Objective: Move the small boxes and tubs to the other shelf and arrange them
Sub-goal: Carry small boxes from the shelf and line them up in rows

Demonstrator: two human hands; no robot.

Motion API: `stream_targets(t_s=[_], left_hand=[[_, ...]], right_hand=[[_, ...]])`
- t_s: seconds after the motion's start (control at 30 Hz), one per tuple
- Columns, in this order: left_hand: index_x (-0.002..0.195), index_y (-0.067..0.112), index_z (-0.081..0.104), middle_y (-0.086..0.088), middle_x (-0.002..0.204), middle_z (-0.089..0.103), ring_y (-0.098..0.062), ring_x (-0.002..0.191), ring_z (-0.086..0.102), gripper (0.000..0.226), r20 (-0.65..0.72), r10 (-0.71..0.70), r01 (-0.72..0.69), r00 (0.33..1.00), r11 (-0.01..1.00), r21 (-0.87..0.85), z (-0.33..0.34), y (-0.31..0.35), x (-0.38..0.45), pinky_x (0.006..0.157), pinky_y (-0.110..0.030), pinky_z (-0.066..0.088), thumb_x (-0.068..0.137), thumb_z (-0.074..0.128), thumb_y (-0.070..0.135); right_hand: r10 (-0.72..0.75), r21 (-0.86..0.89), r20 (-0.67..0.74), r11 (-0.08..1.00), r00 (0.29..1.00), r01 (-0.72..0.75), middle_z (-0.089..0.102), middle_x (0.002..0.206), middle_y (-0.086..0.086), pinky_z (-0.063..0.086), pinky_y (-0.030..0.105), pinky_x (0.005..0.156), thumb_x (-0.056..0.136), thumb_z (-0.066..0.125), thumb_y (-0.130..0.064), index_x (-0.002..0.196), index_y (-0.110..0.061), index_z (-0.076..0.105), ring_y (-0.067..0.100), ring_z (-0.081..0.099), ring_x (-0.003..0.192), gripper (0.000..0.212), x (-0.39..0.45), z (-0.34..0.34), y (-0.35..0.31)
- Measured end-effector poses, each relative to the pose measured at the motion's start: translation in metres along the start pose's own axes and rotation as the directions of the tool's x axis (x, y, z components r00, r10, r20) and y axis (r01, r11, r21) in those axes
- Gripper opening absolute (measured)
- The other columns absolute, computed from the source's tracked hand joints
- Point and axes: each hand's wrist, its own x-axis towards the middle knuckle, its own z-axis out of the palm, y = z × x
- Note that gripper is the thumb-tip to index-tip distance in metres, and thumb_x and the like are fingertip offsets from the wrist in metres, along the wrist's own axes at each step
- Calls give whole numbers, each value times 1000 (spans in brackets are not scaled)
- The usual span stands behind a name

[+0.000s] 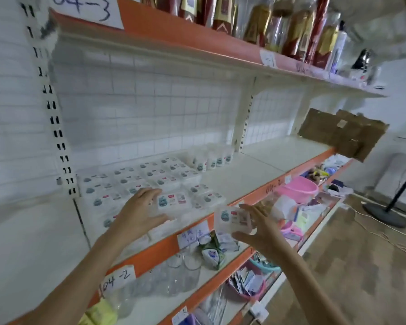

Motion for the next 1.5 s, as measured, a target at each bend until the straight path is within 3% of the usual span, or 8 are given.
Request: stream_targets(t_s=[0.4,0.53,0.73,0.9,1.07,1.17,1.37,1.5], left_hand=[[141,23,33,9,140,36,-8,127,34,74,8,-140,133,990,959,250,29,-3,51,102,-19,28,81,53,61],[138,20,40,6,135,43,-8,124,29,111,-59,-165,175,985,930,322,45,-7,57,104,-23,28,59,12,92],[118,19,62,5,109,44,-9,98,35,69,-225,-236,309,945,867,390,68,6,60,82,-30,47,75,37,67],[129,17,52,-2,119,46,-13,112,36,67,-311,-372,462,874,834,300,87,20,59,98,-30,37,76,57,58],[127,16,54,-4,121,50,-22,115,43,54,-328,-429,525,842,791,315,89,25,63,98,-38,41,81,64,43],[130,15,50,-4,125,47,-21,118,40,51,-327,-442,539,835,777,326,93,28,64,101,-36,37,84,66,30],[134,15,45,-4,125,44,-18,118,42,54,-290,-510,582,809,761,287,92,35,66,103,-31,35,85,63,30],[142,14,32,-9,142,29,-25,130,32,64,-304,-526,604,794,740,297,94,49,64,109,-40,32,87,60,33]], right_hand=[[-241,101,264,970,934,222,42,134,2,36,23,95,75,75,-31,139,-18,38,20,45,119,75,176,36,26],[-347,151,355,938,868,314,37,137,2,34,29,104,76,73,-35,140,-18,35,20,37,127,77,211,52,40],[-488,297,402,870,775,393,31,127,-7,30,20,101,79,71,-34,140,-22,33,14,37,124,73,237,67,61],[-578,471,400,795,711,381,31,122,-9,35,27,104,81,69,-28,133,-25,40,11,34,122,59,243,75,73],[-623,518,350,751,700,410,32,113,-10,31,16,92,82,68,-27,127,-22,44,11,36,114,51,251,84,74],[-628,557,339,734,701,388,32,114,-8,40,30,100,83,68,-25,122,-25,45,16,40,115,46,249,89,76],[-594,527,397,771,700,356,30,119,-3,37,38,106,85,65,-28,126,-19,44,23,38,122,48,245,81,70],[-581,307,434,814,688,493,30,137,11,30,39,107,88,58,-37,136,-15,35,31,32,128,57,240,67,65]])
